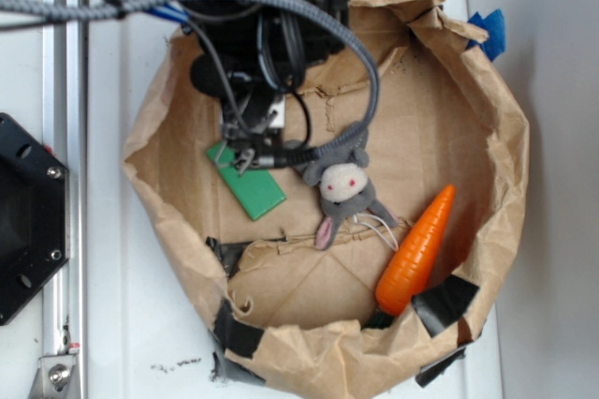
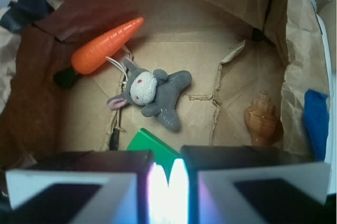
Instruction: Grab the green block.
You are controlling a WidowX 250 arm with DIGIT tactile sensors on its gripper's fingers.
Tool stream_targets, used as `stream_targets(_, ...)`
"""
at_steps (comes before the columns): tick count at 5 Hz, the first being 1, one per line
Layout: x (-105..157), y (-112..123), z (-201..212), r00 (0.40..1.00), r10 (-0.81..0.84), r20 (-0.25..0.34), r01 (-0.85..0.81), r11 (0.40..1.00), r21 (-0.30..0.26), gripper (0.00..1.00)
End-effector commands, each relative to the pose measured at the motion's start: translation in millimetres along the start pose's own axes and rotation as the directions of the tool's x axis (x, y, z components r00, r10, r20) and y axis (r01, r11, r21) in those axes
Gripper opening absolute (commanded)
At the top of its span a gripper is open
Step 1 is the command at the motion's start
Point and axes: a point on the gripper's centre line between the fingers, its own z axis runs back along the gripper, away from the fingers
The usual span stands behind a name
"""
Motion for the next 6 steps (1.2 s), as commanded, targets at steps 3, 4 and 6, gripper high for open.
stream_targets(3,-5.1,-20.0,-56.4,0.871,-0.486,-0.069,0.488,0.873,0.018,1.00)
stream_targets(4,-10.7,-20.6,-72.7,0.816,-0.569,-0.101,0.569,0.822,-0.037,1.00)
stream_targets(6,-20.1,-25.8,-85.2,0.739,-0.665,-0.112,0.664,0.746,-0.047,1.00)
